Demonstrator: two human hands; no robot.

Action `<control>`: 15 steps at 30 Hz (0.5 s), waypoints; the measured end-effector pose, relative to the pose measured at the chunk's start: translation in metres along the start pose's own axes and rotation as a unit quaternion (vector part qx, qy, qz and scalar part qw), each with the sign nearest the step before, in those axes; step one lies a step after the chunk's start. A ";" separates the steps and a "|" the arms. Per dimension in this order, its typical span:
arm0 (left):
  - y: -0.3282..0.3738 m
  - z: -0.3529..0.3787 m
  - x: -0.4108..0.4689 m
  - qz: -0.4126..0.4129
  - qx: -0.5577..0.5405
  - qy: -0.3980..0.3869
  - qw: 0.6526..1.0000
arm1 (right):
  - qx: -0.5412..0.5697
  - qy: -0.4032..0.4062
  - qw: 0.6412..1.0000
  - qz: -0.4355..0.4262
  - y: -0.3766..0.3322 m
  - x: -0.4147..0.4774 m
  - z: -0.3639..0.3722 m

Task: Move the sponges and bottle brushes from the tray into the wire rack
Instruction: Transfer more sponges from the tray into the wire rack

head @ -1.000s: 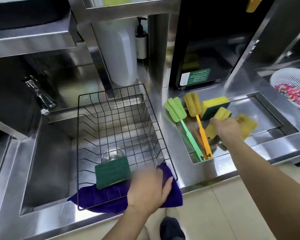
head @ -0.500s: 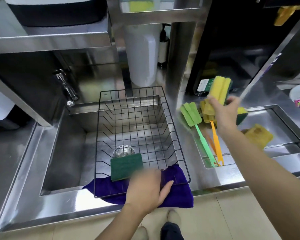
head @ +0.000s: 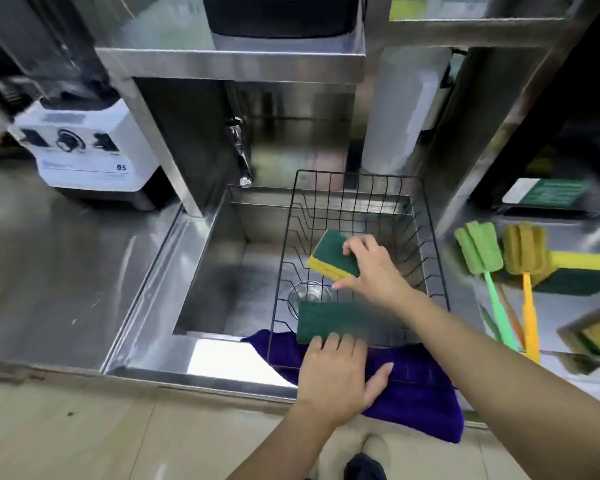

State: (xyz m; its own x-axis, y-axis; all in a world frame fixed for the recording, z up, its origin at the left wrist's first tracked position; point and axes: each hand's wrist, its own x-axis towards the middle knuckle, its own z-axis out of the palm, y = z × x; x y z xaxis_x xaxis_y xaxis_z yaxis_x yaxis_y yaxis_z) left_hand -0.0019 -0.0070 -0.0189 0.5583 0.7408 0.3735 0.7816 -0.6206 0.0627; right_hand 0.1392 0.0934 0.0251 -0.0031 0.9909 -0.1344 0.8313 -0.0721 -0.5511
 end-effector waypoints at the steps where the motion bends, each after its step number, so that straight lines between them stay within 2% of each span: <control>1: 0.000 -0.001 0.000 0.000 0.002 -0.006 1.000 | -0.020 -0.026 0.999 -0.015 -0.002 0.001 0.005; 4: 0.000 -0.002 0.001 -0.006 0.010 -0.018 1.000 | -0.054 -0.093 0.993 -0.049 -0.003 0.004 0.015; 6: 0.000 -0.002 0.001 -0.007 0.015 -0.019 1.000 | -0.022 -0.115 0.992 -0.043 0.000 0.004 0.017; 10: 0.000 0.000 0.001 -0.006 0.014 -0.014 1.000 | 0.053 -0.142 0.988 -0.025 0.007 -0.001 0.015; 15: 0.000 0.000 0.002 -0.007 0.008 -0.018 1.000 | 0.039 -0.153 0.987 -0.039 0.007 0.000 0.015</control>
State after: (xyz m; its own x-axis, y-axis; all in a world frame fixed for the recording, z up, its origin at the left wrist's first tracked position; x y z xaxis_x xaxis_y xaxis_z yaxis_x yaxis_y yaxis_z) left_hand -0.0005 -0.0057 -0.0179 0.5565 0.7581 0.3398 0.7936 -0.6061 0.0525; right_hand 0.1363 0.0914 0.0089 -0.2428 0.9137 -0.3258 0.7768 -0.0181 -0.6295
